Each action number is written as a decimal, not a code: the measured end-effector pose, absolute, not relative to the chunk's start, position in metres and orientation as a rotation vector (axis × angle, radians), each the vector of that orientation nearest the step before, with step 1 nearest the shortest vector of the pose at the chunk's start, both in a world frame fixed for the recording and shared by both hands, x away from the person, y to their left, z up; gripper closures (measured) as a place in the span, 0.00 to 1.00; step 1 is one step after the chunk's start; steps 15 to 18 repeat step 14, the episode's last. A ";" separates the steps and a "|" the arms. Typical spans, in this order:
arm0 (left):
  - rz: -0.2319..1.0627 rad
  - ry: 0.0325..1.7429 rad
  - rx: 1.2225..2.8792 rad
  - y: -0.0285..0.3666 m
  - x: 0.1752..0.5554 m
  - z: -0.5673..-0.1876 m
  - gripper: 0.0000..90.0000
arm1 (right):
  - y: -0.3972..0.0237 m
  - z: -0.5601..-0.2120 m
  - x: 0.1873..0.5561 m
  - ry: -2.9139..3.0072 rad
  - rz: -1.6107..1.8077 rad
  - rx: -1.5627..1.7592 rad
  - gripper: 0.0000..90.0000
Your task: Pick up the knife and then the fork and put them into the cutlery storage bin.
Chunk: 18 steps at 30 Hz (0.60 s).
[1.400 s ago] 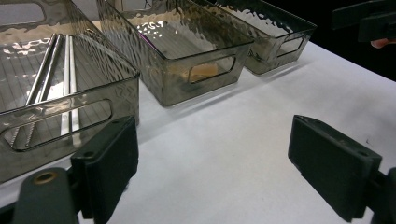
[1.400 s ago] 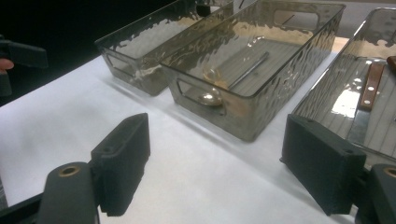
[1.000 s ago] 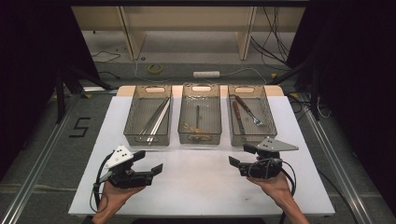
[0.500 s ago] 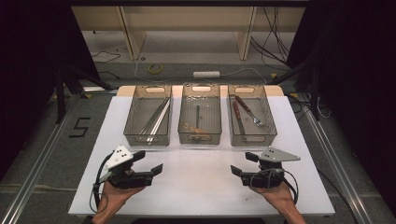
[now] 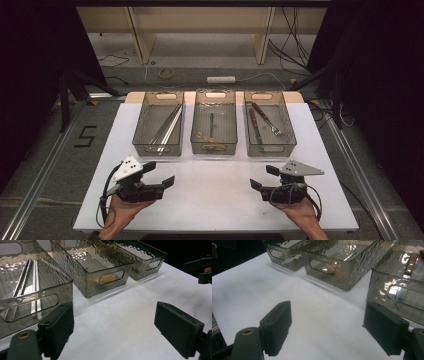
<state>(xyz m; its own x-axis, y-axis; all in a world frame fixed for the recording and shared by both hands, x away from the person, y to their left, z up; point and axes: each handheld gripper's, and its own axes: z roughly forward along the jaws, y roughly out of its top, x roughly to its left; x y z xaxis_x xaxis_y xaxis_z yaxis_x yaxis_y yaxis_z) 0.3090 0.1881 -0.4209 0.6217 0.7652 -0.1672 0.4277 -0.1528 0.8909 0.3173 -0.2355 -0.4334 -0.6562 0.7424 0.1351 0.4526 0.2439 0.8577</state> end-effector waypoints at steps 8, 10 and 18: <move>0.396 0.969 1.784 0.188 0.309 -0.421 0.17 | -0.235 -0.433 0.317 2.219 1.376 1.111 0.26; 0.396 0.968 1.783 0.188 0.309 -0.421 0.17 | -0.235 -0.433 0.317 2.217 1.377 1.112 0.26; 0.396 0.968 1.783 0.188 0.309 -0.421 0.17 | -0.235 -0.432 0.317 2.213 1.379 1.111 0.26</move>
